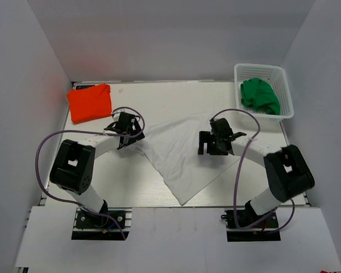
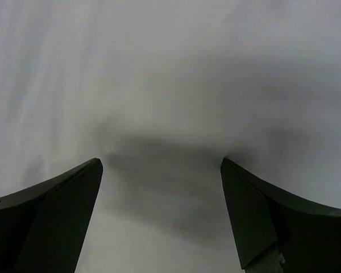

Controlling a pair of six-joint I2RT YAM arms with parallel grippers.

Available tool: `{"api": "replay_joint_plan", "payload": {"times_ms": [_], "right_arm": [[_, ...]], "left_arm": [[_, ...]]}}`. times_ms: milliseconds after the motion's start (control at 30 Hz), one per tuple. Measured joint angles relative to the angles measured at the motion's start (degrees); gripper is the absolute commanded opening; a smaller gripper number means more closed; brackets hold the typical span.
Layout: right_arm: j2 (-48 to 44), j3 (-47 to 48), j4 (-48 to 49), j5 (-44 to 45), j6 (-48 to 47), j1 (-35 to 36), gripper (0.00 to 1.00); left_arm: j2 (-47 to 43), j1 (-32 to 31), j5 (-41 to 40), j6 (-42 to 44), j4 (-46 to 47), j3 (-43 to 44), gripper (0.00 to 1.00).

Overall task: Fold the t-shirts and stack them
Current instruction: Flatten out the tshirt

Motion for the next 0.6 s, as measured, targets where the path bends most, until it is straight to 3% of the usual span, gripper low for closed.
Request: {"api": "replay_joint_plan", "payload": {"times_ms": [300,600], "right_arm": [[17.05,15.39,1.62,2.91,0.07,-0.22,0.9],[27.63,29.79,-1.29,3.13,-2.99,-1.25,0.9]], "left_arm": [[2.71,0.46,-3.74,-2.29,0.66,0.22,0.99],[11.15,4.07,-7.69,-4.74,-0.96,9.92,0.99]]}}
